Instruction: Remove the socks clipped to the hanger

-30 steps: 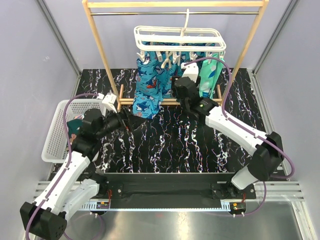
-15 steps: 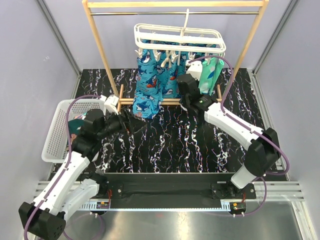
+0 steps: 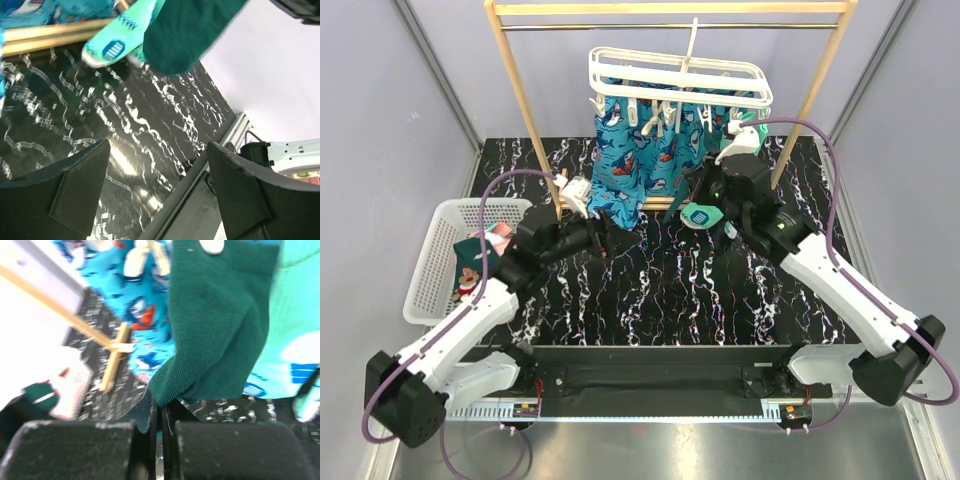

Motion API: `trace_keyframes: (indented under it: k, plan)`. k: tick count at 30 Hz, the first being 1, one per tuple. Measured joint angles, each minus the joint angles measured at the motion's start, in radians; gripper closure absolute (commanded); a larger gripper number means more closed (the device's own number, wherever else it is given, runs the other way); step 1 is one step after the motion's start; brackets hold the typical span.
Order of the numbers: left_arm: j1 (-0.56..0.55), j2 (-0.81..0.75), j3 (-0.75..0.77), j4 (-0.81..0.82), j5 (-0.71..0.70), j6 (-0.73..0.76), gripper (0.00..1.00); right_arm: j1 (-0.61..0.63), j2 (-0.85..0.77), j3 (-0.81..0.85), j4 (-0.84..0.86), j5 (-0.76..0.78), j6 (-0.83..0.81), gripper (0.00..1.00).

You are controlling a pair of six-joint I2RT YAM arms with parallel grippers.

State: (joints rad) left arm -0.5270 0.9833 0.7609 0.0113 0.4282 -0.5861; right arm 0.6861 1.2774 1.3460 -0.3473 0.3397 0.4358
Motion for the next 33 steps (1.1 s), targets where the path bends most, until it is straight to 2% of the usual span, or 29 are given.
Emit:
trace_keyframes:
  k: [3,10,17,18,22,23,24,25,26,28,33]
  plan:
    - [-0.062,0.066,0.058,0.039,-0.037,0.037,0.14,0.000,-0.038,0.000,-0.006,-0.058,0.036,1.00]
    - [-0.212,0.190,0.227,0.089,-0.135,0.206,0.14,0.000,-0.087,-0.024,-0.011,-0.145,0.108,1.00]
    - [-0.276,0.286,0.306,0.119,-0.246,0.304,0.19,0.000,-0.116,-0.036,-0.010,-0.164,0.157,1.00]
    - [-0.284,0.294,0.305,0.119,-0.258,0.312,0.22,0.000,-0.120,-0.038,-0.010,-0.168,0.162,1.00]
    - [-0.311,0.311,0.304,0.123,-0.308,0.343,0.62,0.000,-0.127,-0.040,-0.010,-0.177,0.180,1.00]
    - [-0.315,0.311,0.304,0.124,-0.319,0.351,0.77,0.000,-0.129,-0.042,-0.010,-0.178,0.185,0.98]
    - [-0.319,0.311,0.304,0.125,-0.328,0.351,0.83,0.000,-0.131,-0.045,-0.010,-0.178,0.188,0.93]
    - [-0.322,0.311,0.304,0.126,-0.336,0.359,0.88,0.000,-0.134,-0.049,-0.010,-0.178,0.192,0.81]
    - [-0.326,0.311,0.304,0.127,-0.346,0.365,1.00,0.000,-0.136,-0.052,-0.011,-0.178,0.197,0.76]
    - [-0.331,0.311,0.304,0.126,-0.362,0.371,1.00,0.000,-0.139,-0.054,-0.019,-0.177,0.193,0.61]
    - [-0.333,0.298,0.301,0.126,-0.384,0.371,1.00,0.000,-0.157,-0.054,-0.058,-0.166,0.173,0.39]
